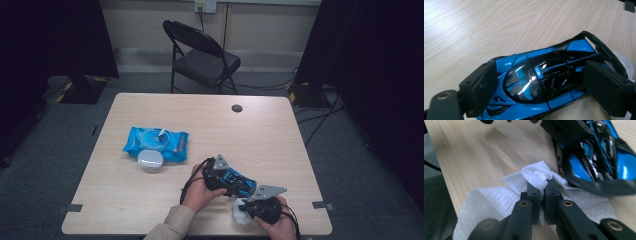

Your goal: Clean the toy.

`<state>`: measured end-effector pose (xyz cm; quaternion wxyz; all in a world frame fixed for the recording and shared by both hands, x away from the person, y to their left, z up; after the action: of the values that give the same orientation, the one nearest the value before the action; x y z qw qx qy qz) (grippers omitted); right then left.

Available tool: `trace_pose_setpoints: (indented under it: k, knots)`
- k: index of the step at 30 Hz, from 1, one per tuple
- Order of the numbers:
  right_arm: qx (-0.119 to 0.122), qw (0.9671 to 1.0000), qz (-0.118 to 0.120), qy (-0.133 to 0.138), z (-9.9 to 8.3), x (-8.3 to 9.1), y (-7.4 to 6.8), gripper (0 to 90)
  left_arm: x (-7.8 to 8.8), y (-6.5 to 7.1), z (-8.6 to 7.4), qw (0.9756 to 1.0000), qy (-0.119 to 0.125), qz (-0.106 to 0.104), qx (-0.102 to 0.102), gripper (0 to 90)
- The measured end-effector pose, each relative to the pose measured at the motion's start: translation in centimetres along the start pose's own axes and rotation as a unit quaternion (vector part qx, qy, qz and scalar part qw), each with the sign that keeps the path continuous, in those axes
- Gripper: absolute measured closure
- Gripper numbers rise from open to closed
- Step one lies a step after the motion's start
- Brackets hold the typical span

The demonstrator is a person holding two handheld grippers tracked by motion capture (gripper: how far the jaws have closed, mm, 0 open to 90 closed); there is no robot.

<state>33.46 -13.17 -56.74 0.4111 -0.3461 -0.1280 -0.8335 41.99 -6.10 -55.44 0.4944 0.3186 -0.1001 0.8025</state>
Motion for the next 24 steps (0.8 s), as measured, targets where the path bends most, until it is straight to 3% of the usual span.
trace_pose_setpoints:
  k: [6, 9, 14, 20, 24]
  knots:
    - [0.003, 0.9997, 0.023, 0.007, 0.4, -0.3, -0.9, 85.8, 0.0, 0.0, 0.0, 1.0000, 0.002, -0.001, 0.001, 12.7]
    - [-0.002, 0.9992, 0.033, 0.023, 1.2, 0.4, -1.1, 85.8, 0.0, 0.0, 0.0, 1.0000, 0.001, 0.000, 0.001, 12.6]
    - [-0.014, 0.9981, 0.030, 0.052, 2.2, 2.1, -0.4, 85.9, 0.0, 0.0, 0.0, 1.0000, -0.002, 0.000, -0.001, 12.7]
    - [-0.046, 0.9938, -0.007, 0.100, 3.5, 5.1, 2.3, 85.9, 0.0, 0.0, 0.0, 1.0000, 0.001, 0.001, 0.000, 12.7]
    - [-0.063, 0.9902, -0.040, 0.118, 3.4, 6.1, 4.5, 86.0, 0.0, 0.0, 0.0, 1.0000, -0.001, 0.001, -0.001, 12.7]
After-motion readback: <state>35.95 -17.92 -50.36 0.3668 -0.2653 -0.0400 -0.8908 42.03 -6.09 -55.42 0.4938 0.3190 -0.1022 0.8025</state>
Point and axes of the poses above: each handheld gripper's, and its own axes: x roughly backward along the jaws, z roughly out of its top, y roughly to its right, the point moved 10 cm from there along -x, roughly forward along the jaws, and after that the axes turned 4 degrees about -z, right-handed, at the moved point
